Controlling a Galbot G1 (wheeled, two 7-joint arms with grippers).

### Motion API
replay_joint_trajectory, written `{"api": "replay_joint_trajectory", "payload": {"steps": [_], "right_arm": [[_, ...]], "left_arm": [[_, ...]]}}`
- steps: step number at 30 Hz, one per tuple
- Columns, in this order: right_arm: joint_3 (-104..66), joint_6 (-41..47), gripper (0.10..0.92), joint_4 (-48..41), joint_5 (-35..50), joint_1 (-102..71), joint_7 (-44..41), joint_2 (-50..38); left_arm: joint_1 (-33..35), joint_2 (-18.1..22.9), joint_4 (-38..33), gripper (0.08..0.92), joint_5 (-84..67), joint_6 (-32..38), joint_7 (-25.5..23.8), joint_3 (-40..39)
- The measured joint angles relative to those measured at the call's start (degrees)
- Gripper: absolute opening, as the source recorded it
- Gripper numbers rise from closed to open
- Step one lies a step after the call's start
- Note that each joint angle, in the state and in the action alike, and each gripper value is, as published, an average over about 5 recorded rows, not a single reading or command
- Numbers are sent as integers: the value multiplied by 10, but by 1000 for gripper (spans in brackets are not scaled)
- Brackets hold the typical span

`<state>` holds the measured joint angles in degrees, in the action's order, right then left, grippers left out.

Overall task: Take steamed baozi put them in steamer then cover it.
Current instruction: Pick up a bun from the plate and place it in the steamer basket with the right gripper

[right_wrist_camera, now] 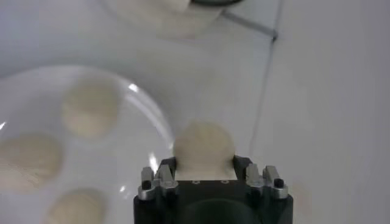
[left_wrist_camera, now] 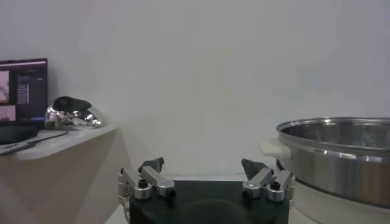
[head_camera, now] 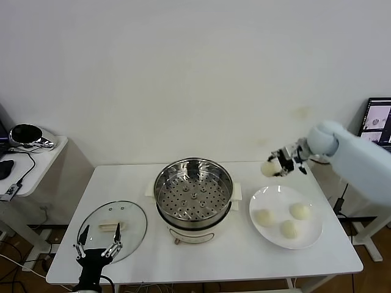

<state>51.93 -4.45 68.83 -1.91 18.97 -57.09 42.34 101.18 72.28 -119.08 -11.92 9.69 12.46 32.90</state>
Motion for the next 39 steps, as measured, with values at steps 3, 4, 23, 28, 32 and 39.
{"api": "replay_joint_trajectory", "payload": {"steps": [3,4,23,28,32,39], "right_arm": [[43,-9,593,7,32,52,3,17],[56,-13,594,8,41,67,4,25],[219,-110,602,-25,38,155,27,237],[234,-138,602,-45,5,141,36,277],[239,-161,602,-66,-26,127,47,304],[246,-196,602,-101,-71,104,67,342]], "left_arm": [[-2,-2,2,823,-3,0,0,1],[-2,-2,3,823,-4,0,0,1],[-2,-1,-5,823,-13,0,0,19],[1,0,-10,823,-13,0,0,24],[3,0,-13,823,-14,0,0,26],[2,1,-14,823,-15,2,1,27]]}}
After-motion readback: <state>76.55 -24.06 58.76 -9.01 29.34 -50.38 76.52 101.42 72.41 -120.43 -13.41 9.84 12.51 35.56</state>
